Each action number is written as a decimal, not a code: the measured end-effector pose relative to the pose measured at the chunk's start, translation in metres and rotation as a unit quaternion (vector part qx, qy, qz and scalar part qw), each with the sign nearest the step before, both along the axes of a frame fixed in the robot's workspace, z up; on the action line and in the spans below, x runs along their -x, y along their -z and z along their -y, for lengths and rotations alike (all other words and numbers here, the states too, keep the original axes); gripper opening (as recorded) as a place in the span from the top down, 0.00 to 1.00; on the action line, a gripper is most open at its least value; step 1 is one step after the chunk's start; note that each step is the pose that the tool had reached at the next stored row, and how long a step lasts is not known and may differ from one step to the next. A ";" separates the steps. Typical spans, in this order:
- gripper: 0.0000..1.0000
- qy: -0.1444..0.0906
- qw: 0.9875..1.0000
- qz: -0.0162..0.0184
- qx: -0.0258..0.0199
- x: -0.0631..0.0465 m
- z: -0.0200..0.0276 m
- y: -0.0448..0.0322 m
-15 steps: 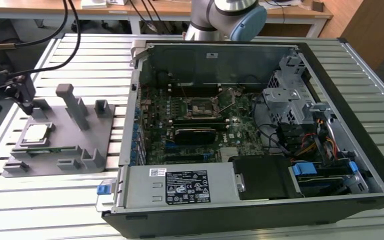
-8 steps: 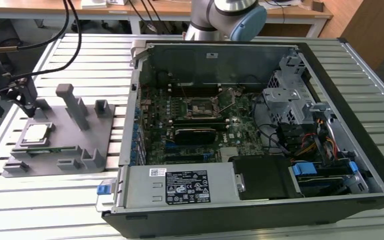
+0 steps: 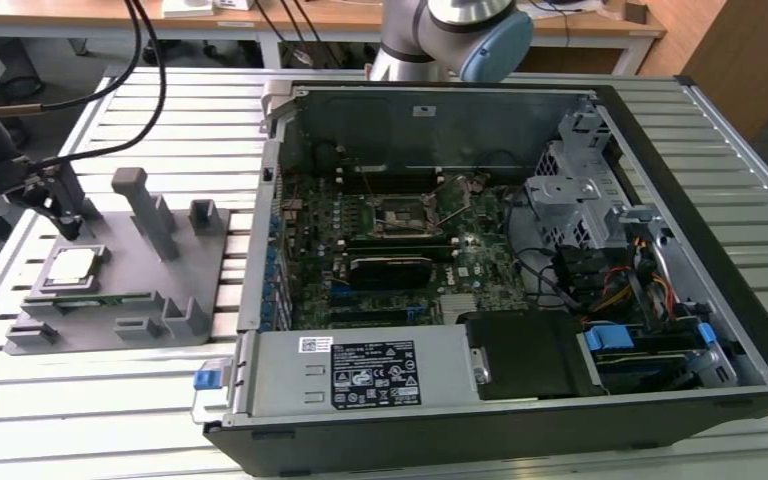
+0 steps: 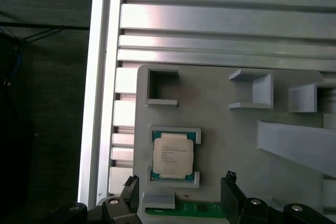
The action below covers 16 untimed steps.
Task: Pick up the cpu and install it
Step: 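Pick up the cpu and move it towards the insertion slot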
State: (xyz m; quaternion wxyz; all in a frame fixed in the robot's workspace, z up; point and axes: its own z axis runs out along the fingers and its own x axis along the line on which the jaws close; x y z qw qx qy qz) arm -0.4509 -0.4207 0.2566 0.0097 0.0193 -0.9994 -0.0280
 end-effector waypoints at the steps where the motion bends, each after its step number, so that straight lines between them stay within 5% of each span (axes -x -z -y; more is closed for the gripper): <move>1: 0.28 0.000 1.000 0.000 0.000 0.000 0.0000 0.0009; 16: 0.28 0.000 1.000 0.000 0.001 0.000 0.0000 0.0088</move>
